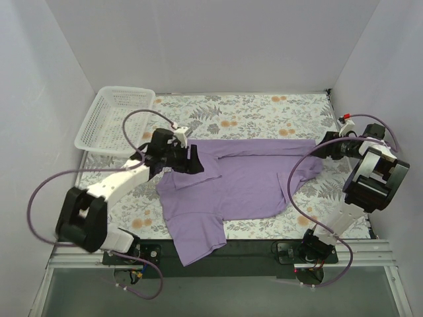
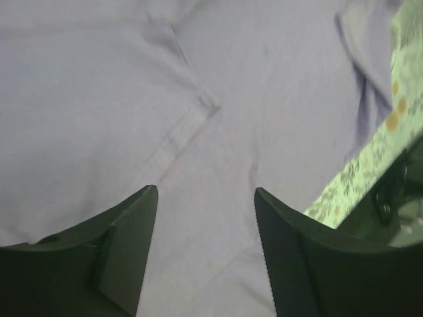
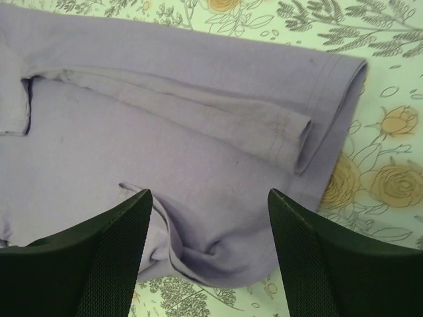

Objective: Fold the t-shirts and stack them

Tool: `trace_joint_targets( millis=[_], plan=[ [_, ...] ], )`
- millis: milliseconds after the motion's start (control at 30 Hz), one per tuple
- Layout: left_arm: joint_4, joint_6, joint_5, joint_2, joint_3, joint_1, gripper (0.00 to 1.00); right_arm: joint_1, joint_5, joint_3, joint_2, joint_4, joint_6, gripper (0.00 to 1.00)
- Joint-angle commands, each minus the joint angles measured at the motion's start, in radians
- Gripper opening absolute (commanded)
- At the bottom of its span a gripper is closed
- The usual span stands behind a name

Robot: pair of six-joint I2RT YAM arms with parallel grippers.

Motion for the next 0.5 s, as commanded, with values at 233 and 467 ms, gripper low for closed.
trace_joint_targets(
  millis=[233,467],
  plan=[
    [0.066,0.021,-0.411,-0.475,-0.206,0.013,0.67,0.037,0.136,0.177,0.113,0.105,0.200,0.63],
    [0.059,0.025,-0.400,-0.447,-0.188,0.011,0.67,0.109,0.205,0.228,0.181,0.108,0.216,0.58]
  ],
)
